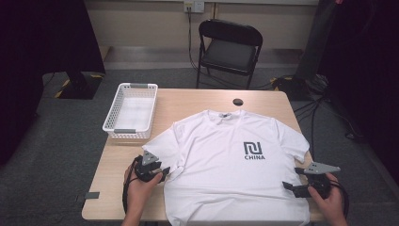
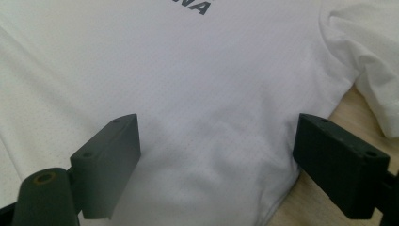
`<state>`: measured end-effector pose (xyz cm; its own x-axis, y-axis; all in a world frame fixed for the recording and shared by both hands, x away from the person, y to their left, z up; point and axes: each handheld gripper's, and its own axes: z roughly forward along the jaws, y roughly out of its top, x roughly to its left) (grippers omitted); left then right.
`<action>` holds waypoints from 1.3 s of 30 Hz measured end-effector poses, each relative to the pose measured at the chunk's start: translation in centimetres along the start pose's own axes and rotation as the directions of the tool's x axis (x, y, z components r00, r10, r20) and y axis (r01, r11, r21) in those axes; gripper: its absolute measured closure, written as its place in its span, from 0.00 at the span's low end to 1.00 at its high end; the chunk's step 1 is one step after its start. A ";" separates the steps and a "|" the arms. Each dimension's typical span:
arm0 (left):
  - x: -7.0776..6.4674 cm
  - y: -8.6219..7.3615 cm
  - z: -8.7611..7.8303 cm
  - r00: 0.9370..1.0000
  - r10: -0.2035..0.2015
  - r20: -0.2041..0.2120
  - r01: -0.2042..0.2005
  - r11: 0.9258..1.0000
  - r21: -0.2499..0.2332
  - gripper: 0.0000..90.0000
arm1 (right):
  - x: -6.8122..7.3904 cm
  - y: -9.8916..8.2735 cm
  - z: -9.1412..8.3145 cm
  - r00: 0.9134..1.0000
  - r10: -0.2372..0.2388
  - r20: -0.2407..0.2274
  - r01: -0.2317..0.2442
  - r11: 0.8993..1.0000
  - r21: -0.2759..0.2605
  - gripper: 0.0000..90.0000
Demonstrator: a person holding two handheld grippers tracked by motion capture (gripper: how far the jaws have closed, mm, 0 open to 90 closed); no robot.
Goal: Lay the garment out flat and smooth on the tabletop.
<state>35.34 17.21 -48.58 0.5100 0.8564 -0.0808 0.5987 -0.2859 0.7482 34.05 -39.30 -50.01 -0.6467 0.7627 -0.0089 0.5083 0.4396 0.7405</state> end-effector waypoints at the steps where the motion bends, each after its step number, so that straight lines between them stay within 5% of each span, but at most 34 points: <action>1: 0.1 0.0 0.3 1.000 -0.003 -0.008 0.003 1.000 0.002 0.62 | 0.0 0.0 0.0 1.000 0.000 0.000 0.000 1.000 0.000 0.16; 3: 0.3 0.0 0.8 0.999 0.032 -0.030 -0.031 0.999 0.030 0.66 | 0.0 0.0 0.0 1.000 0.000 0.000 0.000 1.000 0.000 0.16; 6: 1.0 0.4 1.0 0.999 0.030 -0.029 -0.029 0.999 0.036 0.81 | 0.0 0.0 0.0 1.000 0.000 0.000 0.000 1.000 0.000 0.16; 8: 1.7 0.5 1.1 0.999 0.023 -0.045 -0.022 0.999 0.032 0.81 | 0.0 0.0 0.0 1.000 0.001 -0.001 -0.001 1.000 0.000 0.16; 12: 2.7 0.3 0.8 0.996 0.014 -0.090 -0.013 1.000 0.018 0.58 | 0.0 0.0 0.0 1.000 0.001 0.000 -0.001 1.000 0.000 0.16; 16: 2.8 -0.1 0.1 1.000 0.027 -0.005 -0.028 0.999 -0.041 0.37 | 0.0 0.0 0.0 1.000 0.000 -0.004 0.000 1.000 0.000 0.15; 21: 2.7 -0.3 -0.4 0.994 0.078 0.081 -0.073 0.995 -0.065 0.23 | 0.0 0.0 0.0 1.000 -0.001 -0.006 0.001 1.000 0.000 0.15; 30: 3.0 -0.5 -1.3 0.989 0.091 0.118 -0.084 0.995 -0.058 0.17 | 0.0 0.0 0.0 1.000 -0.001 -0.006 0.001 1.000 0.000 0.15; 34: 3.2 -0.8 -1.6 0.982 0.140 0.130 -0.138 0.990 -0.028 0.17 | 0.0 0.0 0.0 1.000 -0.001 -0.006 0.001 1.000 0.000 0.15; 39: 3.4 -1.2 -2.0 0.980 0.145 0.133 -0.143 0.989 -0.022 0.17 | 0.0 0.0 0.0 1.000 -0.001 -0.006 0.001 1.000 0.000 0.15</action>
<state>35.17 21.33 -48.45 0.6688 0.7411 -0.0581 0.5056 -0.3962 0.7664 34.11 -39.28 -50.03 -0.6508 0.7592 -0.0054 0.5078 0.4406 0.7403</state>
